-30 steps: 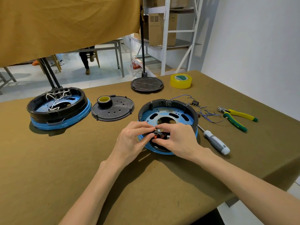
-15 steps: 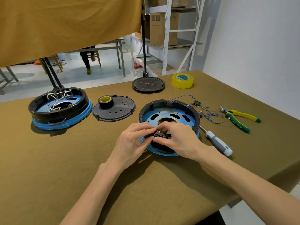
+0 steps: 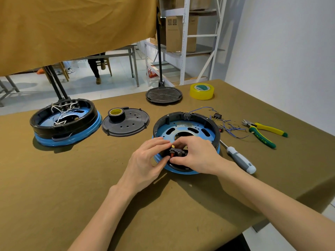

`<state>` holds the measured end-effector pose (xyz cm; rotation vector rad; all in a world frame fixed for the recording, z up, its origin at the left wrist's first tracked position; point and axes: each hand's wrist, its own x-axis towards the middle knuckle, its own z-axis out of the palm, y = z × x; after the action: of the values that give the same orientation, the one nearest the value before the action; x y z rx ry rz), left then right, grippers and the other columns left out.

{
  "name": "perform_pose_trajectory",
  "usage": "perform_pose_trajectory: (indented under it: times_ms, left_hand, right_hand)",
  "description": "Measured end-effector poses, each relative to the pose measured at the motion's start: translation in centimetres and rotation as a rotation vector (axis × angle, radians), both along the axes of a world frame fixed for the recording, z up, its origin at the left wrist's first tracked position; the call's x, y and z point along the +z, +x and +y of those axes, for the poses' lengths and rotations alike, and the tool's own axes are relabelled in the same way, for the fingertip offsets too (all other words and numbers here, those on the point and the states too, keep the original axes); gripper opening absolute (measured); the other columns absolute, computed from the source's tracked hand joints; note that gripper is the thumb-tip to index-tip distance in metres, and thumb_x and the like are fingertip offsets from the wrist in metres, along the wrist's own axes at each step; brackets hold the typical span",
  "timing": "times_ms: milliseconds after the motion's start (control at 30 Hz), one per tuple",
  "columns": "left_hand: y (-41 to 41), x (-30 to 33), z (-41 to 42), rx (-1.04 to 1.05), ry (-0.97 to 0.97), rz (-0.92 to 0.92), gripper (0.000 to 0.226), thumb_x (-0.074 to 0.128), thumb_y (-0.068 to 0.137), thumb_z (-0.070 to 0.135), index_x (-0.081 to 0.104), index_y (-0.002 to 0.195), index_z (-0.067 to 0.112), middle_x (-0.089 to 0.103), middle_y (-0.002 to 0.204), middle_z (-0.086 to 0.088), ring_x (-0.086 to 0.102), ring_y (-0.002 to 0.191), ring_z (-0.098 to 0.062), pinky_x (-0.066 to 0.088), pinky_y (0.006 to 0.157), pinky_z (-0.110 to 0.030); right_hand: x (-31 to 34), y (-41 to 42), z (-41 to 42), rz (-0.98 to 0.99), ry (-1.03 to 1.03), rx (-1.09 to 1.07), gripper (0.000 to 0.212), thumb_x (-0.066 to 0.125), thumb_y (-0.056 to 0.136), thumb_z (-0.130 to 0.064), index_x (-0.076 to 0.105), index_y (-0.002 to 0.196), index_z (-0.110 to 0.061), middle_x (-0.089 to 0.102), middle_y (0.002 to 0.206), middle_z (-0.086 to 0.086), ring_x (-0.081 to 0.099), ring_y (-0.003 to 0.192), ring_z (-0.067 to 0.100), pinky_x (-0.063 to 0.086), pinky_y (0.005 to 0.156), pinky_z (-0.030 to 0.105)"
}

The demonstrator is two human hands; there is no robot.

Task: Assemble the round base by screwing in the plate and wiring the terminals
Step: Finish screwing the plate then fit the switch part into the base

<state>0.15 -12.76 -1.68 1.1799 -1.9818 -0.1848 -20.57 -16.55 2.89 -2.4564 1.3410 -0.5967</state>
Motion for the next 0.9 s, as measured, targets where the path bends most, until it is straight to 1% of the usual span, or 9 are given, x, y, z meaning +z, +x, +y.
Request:
perform_pose_trajectory:
  times_ms: [100, 167, 233, 300, 433, 567, 700, 800, 900]
  left_hand:
    - [0.1, -0.3, 0.3, -0.011, 0.008, 0.007, 0.057, 0.076, 0.089, 0.014, 0.058, 0.141, 0.026, 0.056, 0.143, 0.013, 0.042, 0.144, 0.0, 0.03, 0.12, -0.018]
    - [0.2, -0.3, 0.3, -0.005, 0.018, 0.021, 0.056, 0.076, 0.089, 0.012, 0.059, 0.141, 0.025, 0.058, 0.144, 0.011, 0.042, 0.145, -0.001, 0.031, 0.121, -0.02]
    - [0.3, -0.3, 0.3, 0.009, 0.019, 0.023, 0.051, 0.074, 0.09, 0.012, 0.063, 0.139, 0.022, 0.061, 0.143, 0.008, 0.044, 0.144, -0.002, 0.033, 0.12, -0.022]
    - [0.4, -0.3, 0.2, 0.017, 0.013, 0.031, 0.047, 0.075, 0.09, 0.012, 0.066, 0.135, 0.021, 0.064, 0.14, 0.007, 0.048, 0.141, -0.003, 0.037, 0.119, -0.024]
    - [0.1, 0.1, 0.1, 0.027, -0.003, 0.07, 0.036, 0.073, 0.09, 0.022, 0.072, 0.126, 0.021, 0.07, 0.129, 0.006, 0.056, 0.132, -0.004, 0.041, 0.115, -0.023]
    - [-0.3, 0.1, 0.0, 0.065, 0.017, 0.141, 0.032, 0.075, 0.088, 0.023, 0.075, 0.12, 0.023, 0.071, 0.123, 0.01, 0.057, 0.127, 0.001, 0.042, 0.112, -0.018]
    - [-0.3, 0.1, 0.1, 0.088, 0.016, 0.138, 0.032, 0.078, 0.088, 0.021, 0.076, 0.12, 0.024, 0.072, 0.122, 0.01, 0.058, 0.126, 0.001, 0.046, 0.112, -0.023]
    - [-0.2, 0.2, 0.2, 0.078, 0.02, 0.137, 0.036, 0.078, 0.088, 0.021, 0.073, 0.124, 0.023, 0.071, 0.127, 0.008, 0.056, 0.13, 0.001, 0.047, 0.113, -0.029]
    - [-0.3, -0.1, 0.8, 0.039, 0.048, 0.088, 0.052, 0.079, 0.088, 0.026, 0.063, 0.138, 0.025, 0.059, 0.143, 0.011, 0.043, 0.142, 0.002, 0.035, 0.12, -0.028]
  right_hand:
    - [0.4, 0.2, -0.3, 0.017, 0.049, 0.043, 0.048, 0.073, 0.09, -0.049, 0.064, 0.131, -0.027, 0.069, 0.116, -0.011, 0.062, 0.106, 0.007, 0.053, 0.085, 0.029]
    - [0.5, 0.4, -0.4, 0.087, 0.013, 0.085, 0.046, 0.068, 0.094, -0.049, 0.062, 0.132, -0.025, 0.068, 0.118, -0.007, 0.061, 0.106, 0.01, 0.052, 0.086, 0.029]
    - [0.7, 0.6, -0.5, 0.159, 0.015, 0.123, 0.045, 0.065, 0.096, -0.049, 0.061, 0.132, -0.023, 0.067, 0.117, -0.004, 0.06, 0.105, 0.012, 0.054, 0.089, 0.034]
    - [1.2, 0.3, -0.9, 0.108, 0.1, 0.154, 0.044, 0.065, 0.096, -0.047, 0.062, 0.132, -0.021, 0.068, 0.116, -0.004, 0.062, 0.103, 0.011, 0.056, 0.091, 0.037]
    - [1.4, -0.3, -1.3, 0.069, 0.147, 0.211, 0.043, 0.072, 0.093, -0.04, 0.064, 0.131, -0.022, 0.068, 0.115, -0.007, 0.063, 0.102, 0.007, 0.056, 0.092, 0.033]
    - [0.8, -0.3, -0.9, 0.038, 0.067, 0.179, 0.045, 0.073, 0.09, -0.044, 0.064, 0.13, -0.024, 0.068, 0.115, -0.007, 0.062, 0.102, 0.008, 0.057, 0.088, 0.036]
    - [0.7, 0.0, -0.7, 0.073, 0.027, 0.159, 0.046, 0.071, 0.091, -0.047, 0.065, 0.13, -0.023, 0.067, 0.113, -0.006, 0.06, 0.102, 0.011, 0.053, 0.084, 0.03]
    - [1.0, -0.1, -0.8, 0.128, 0.061, 0.141, 0.043, 0.07, 0.092, -0.049, 0.069, 0.124, -0.02, 0.062, 0.104, -0.004, 0.057, 0.095, 0.012, 0.052, 0.08, 0.034]
    - [1.7, -0.2, -0.9, 0.124, 0.153, 0.165, 0.044, 0.066, 0.097, -0.045, 0.067, 0.13, -0.016, 0.066, 0.116, 0.0, 0.06, 0.103, 0.015, 0.053, 0.09, 0.038]
